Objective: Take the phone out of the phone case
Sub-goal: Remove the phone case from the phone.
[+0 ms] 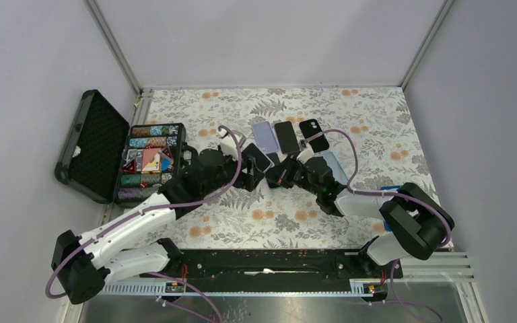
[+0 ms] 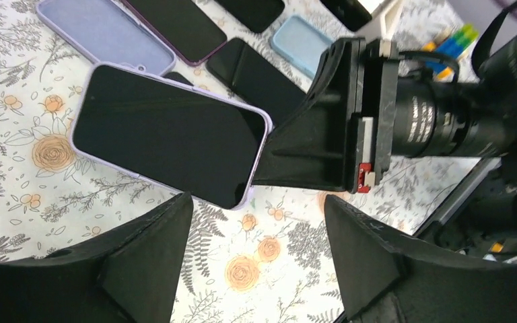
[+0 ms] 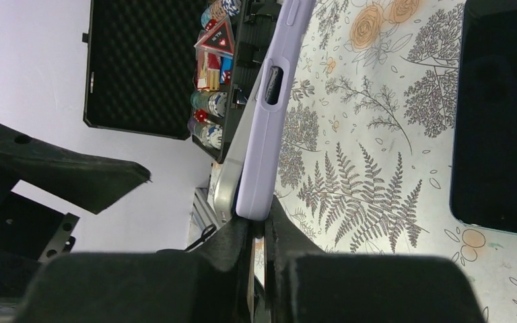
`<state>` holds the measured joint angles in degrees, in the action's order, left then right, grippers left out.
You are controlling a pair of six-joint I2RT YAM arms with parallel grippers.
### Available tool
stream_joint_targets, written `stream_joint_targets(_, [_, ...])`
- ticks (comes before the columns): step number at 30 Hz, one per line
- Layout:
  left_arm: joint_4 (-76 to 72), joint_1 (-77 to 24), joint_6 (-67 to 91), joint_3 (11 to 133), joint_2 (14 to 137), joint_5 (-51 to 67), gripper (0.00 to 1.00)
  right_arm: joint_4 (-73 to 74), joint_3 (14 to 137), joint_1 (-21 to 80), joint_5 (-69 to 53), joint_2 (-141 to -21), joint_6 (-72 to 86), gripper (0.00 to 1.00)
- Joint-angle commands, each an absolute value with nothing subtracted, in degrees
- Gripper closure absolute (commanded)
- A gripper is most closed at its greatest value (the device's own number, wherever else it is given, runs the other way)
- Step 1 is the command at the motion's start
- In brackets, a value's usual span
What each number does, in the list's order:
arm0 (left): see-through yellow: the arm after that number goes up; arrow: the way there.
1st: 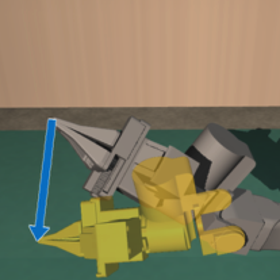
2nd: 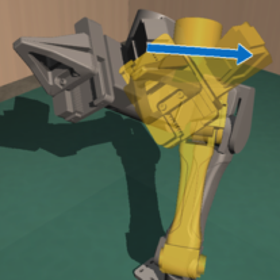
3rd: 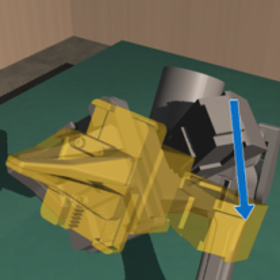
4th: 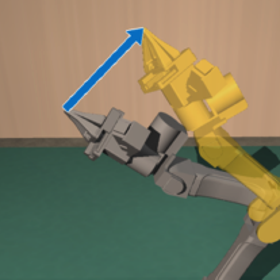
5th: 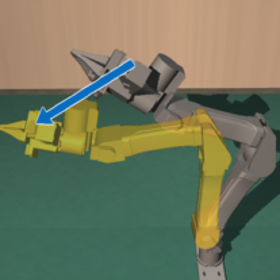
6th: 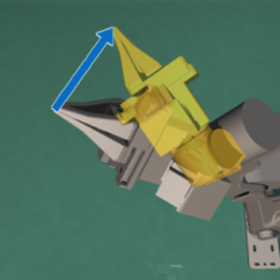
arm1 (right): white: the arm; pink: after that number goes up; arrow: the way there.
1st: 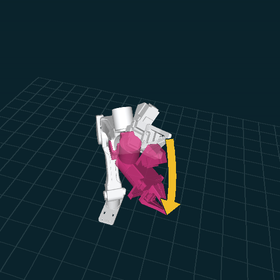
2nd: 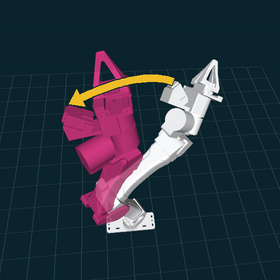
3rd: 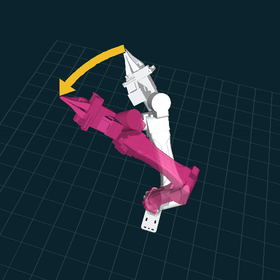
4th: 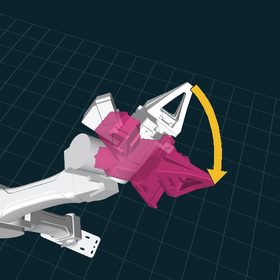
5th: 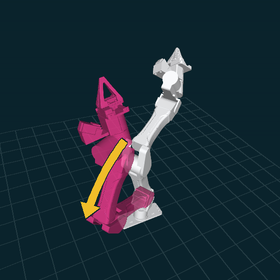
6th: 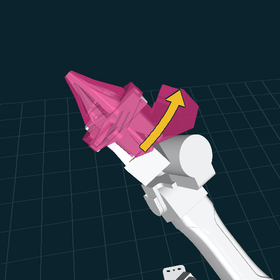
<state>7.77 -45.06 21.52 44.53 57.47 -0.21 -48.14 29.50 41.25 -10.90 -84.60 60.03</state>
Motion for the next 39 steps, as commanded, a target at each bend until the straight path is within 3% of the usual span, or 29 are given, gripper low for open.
stream_joint_targets(1, [8.3,-47.9,14.9,47.8,58.9,-4.9,0.30,-51.0,31.4,41.6,-13.8,-82.2,59.1,1.00])
stream_joint_targets(7, [9.7,-50.5,11.2,48.2,62.4,-4.9,0.40,-42.8,32.2,41.5,-14.0,-78.5,57.8,1.00])
stream_joint_targets(9, [10.8,-51.0,10.7,48.7,64.1,-5.9,0.48,-41.5,32.7,41.6,-14.3,-77.6,57.9,1.00])
stream_joint_targets(18, [10.6,-51.0,10.6,49.7,68.6,-4.2,0.53,-38.7,32.9,41.6,-18.3,-76.2,59.5,1.00])
stream_joint_targets(25, [11.3,-51.1,10.4,50.8,69.4,-5.6,0.68,-37.4,32.0,41.5,-18.3,-74.0,60.2,1.00])
stream_joint_targets(30, [15.6,-51.1,10.6,53.4,70.5,-10.9,0.73,-36.6,32.5,41.6,-18.5,-73.0,60.4,1.00])
stream_joint_targets(32, [16.5,-51.2,11.9,53.9,70.6,-14.8,0.79,-35.9,32.4,41.5,-18.5,-72.6,60.4,1.00])
stream_joint_targets(39, [17.7,-51.1,13.2,54.8,70.6,-18.6,0.79,-27.7,34.0,41.5,-17.4,-70.8,61.5,1.00])
